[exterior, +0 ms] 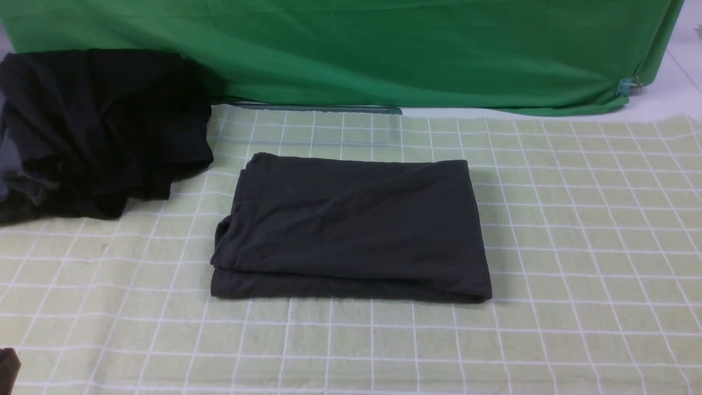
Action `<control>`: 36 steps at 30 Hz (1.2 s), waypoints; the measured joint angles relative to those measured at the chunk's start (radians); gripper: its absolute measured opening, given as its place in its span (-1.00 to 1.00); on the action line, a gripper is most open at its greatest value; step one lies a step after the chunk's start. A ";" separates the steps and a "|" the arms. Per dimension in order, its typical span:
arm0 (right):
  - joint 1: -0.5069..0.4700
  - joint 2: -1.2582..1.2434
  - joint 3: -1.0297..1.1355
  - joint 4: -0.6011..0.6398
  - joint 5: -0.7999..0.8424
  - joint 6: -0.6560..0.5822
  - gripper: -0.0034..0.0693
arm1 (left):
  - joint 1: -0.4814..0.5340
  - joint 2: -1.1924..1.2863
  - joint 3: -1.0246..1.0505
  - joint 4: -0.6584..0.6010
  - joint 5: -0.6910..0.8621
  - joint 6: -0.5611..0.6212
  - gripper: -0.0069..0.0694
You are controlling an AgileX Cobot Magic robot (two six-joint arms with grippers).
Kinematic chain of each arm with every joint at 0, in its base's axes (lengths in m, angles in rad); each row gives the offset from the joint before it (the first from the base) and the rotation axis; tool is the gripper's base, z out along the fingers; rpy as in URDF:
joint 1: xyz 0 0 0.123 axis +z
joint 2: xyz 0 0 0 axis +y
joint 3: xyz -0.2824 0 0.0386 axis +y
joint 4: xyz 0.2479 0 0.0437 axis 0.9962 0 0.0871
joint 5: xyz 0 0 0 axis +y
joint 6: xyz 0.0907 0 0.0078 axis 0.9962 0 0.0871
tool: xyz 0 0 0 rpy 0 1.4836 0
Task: Fold a long-sleeved shirt over a green coffee tablecloth.
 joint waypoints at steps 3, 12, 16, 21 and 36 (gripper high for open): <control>-0.142 0.002 0.098 -0.001 0.012 -0.025 -0.28 | 0.000 0.000 0.000 0.000 0.000 0.000 -0.81; -0.324 0.003 0.404 -0.002 0.167 -0.096 -0.25 | 0.000 0.000 0.000 0.000 0.000 0.000 -0.81; -0.307 0.003 0.405 -0.001 0.170 -0.082 -0.25 | 0.000 -0.001 0.000 0.000 0.000 0.000 -0.81; -0.306 0.003 0.405 0.000 0.170 -0.061 -0.25 | 0.000 -0.001 0.000 0.000 0.000 0.000 -0.81; -0.306 0.003 0.405 0.002 0.170 -0.048 -0.24 | 0.000 -0.001 0.000 0.000 0.000 0.000 -0.81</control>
